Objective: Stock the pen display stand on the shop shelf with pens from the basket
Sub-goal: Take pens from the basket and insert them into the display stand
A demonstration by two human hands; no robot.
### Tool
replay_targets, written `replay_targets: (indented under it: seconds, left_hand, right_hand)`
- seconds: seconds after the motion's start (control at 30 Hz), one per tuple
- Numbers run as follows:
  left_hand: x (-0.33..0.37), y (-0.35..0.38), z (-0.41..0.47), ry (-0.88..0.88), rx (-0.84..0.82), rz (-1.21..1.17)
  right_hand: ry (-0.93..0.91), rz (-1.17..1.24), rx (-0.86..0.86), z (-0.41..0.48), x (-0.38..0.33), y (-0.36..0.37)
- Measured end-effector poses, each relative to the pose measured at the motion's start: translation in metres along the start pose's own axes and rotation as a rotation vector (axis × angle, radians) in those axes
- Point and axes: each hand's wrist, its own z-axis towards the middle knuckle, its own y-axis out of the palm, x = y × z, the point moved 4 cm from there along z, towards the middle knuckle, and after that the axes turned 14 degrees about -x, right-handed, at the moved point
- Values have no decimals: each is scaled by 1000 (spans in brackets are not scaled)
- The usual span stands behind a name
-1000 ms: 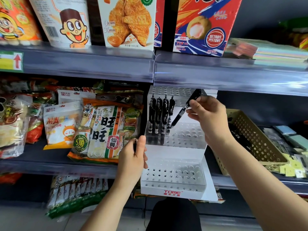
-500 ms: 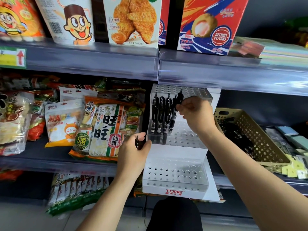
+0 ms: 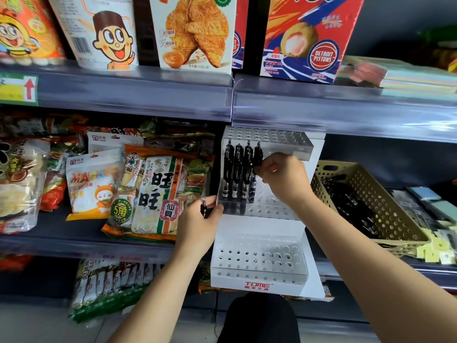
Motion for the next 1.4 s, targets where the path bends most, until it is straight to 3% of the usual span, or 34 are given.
replay_targets:
  seconds: [0.23,0.33,0.43,0.53,0.73,0.9,1.03,1.2,1.4]
  left_hand:
    - [0,-2,-4,-41,-40,-168]
    - [5,-4,-6,-109,-23,-542]
    - [9,-3,-5,-188,-36,-889]
    - [17,-2,-8,-132,-128,-970]
    - [35,6,-22,59,-390,-673]
    - [38,14,-23,104,-494,-553]
    - [34,9,-22,145,-314,-363]
    - [20,-4,-18,172,-86,-125]
    - [4,4,-6,93,-108,79]
  right_hand:
    - [10,37,56,-12,9,-1]
    - [-33,64,99,-26,4,-3]
    - [-117,106,-8,-42,-7,4]
    - [-201,159,-211,-56,-19,18]
    - [-264,246,-397,-69,-32,39]
    - [-225,275,-397,-71,-27,37]
    - [-167,336,-307,-65,-22,14]
    - [-134,502,-26,-49,-12,-34]
    - [-173,417,157,-38,-15,-45]
